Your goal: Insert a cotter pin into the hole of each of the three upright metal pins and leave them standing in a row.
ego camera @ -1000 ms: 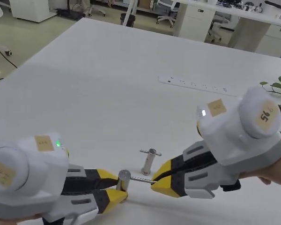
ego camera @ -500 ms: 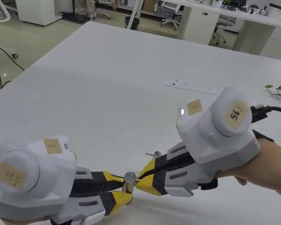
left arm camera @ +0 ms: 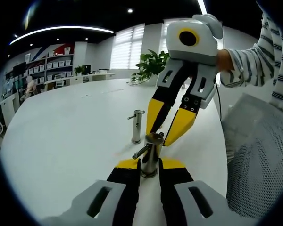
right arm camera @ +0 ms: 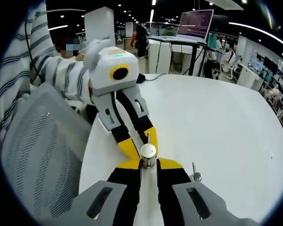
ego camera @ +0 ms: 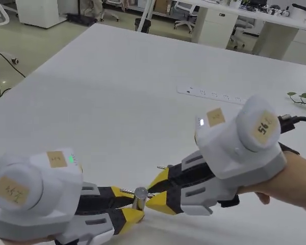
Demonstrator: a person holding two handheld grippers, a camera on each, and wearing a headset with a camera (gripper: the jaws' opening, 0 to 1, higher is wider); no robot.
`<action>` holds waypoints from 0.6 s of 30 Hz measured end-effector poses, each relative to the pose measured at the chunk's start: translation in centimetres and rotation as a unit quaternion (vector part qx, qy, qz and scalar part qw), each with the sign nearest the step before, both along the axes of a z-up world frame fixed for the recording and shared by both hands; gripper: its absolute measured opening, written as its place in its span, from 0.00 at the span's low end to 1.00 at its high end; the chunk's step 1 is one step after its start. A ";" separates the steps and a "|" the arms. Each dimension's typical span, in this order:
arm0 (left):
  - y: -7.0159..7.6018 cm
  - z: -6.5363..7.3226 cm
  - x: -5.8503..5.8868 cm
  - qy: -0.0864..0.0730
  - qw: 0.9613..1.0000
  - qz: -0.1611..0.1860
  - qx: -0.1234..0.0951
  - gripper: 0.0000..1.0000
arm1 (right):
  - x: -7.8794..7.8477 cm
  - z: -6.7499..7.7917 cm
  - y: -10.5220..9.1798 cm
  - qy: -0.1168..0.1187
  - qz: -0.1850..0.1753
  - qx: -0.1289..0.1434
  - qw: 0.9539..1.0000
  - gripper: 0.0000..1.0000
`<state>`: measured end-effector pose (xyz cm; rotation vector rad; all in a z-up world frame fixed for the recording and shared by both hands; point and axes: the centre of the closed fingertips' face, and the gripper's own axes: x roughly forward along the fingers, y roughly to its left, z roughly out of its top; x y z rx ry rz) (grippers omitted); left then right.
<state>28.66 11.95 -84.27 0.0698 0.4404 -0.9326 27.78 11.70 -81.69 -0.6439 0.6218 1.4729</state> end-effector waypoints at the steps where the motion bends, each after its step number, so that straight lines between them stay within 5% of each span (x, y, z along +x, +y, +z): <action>1: 0.1 -0.1 0.1 0.004 1.000 0.008 -0.005 0.20 | 0.1 -0.1 0.1 -0.003 0.000 0.001 1.000 0.17; 6: 0.5 -0.6 -0.1 -0.003 1.000 0.006 0.009 0.55 | -0.2 -0.2 0.5 -0.008 0.008 0.011 1.000 0.22; 8: 0.6 -0.5 -0.3 0.008 1.000 0.013 -0.005 0.62 | -0.2 -0.3 0.7 -0.008 0.006 0.011 1.000 0.22; 12: 0.8 0.2 -0.3 -0.005 1.000 0.019 -0.020 0.76 | -0.4 -0.6 1.2 -0.002 0.008 0.016 1.000 0.23; 18: 1.4 0.0 -0.3 -0.009 0.999 0.030 -0.008 0.99 | -0.6 -1.1 1.6 -0.004 0.015 0.014 1.000 0.23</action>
